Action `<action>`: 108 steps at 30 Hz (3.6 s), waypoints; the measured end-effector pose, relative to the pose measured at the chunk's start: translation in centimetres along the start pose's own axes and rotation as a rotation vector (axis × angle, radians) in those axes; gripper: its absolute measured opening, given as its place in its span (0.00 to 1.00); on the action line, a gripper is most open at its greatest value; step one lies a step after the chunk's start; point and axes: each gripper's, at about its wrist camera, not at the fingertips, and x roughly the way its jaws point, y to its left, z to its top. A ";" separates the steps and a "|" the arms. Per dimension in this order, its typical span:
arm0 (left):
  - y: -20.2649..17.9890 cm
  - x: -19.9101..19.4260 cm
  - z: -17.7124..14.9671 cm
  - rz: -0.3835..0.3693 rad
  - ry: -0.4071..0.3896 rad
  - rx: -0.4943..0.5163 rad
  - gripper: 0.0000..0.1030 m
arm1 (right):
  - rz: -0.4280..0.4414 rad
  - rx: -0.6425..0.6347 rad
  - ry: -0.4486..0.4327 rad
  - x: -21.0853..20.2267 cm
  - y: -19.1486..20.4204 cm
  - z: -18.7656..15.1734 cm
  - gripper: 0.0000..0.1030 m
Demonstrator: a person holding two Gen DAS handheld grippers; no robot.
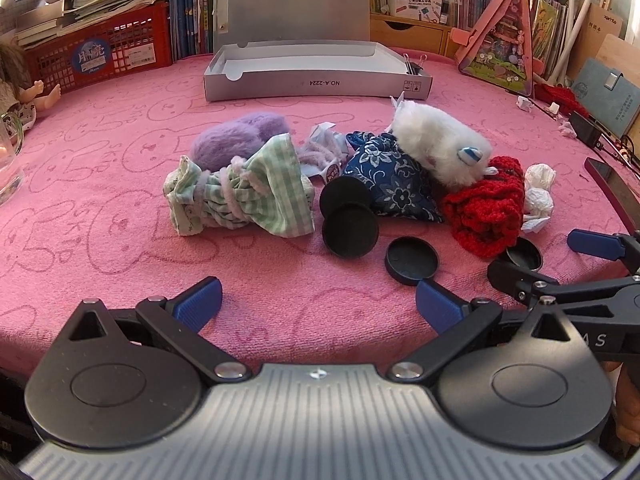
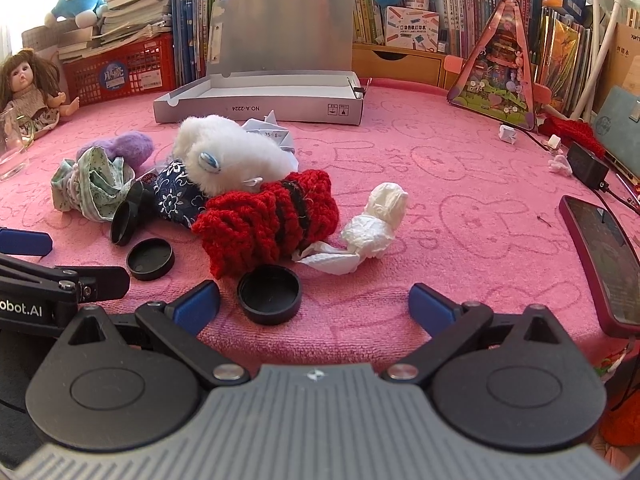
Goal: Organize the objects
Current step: 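Move the left tool toward one black lid while the right tool approaches another, then close the left tool on a black round lid while the right tool grasps another, then lift and carry both black lids over the open white box with both tools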
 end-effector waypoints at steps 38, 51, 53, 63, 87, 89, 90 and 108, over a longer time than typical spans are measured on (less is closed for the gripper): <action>-3.9 0.4 0.6 -0.124 -0.054 0.154 0.45 | 0.079 -0.026 -0.008 -1.0 0.7 0.4 0.37; -2.1 0.3 1.0 -0.060 -0.073 0.065 0.34 | 0.153 -0.050 0.002 -0.5 2.7 1.3 0.37; -2.0 0.3 1.0 -0.058 -0.076 0.063 0.34 | 0.155 -0.046 0.006 -0.4 2.7 1.4 0.37; -1.9 0.4 0.7 -0.060 -0.105 0.064 0.39 | 0.136 -0.029 0.004 -0.4 2.6 1.3 0.37; -3.2 -0.1 0.1 -0.068 -0.164 0.099 0.35 | 0.104 0.000 0.011 -0.9 1.9 1.2 0.37; -3.2 -0.3 0.1 -0.066 -0.167 0.097 0.35 | 0.106 -0.003 0.007 -1.0 2.0 1.2 0.37; -3.2 -0.4 0.1 -0.065 -0.170 0.096 0.35 | 0.107 -0.004 0.004 -1.1 2.1 1.2 0.37; -2.8 -1.8 0.2 -0.065 -0.210 0.098 0.36 | 0.139 0.015 -0.040 -2.2 2.0 1.3 0.37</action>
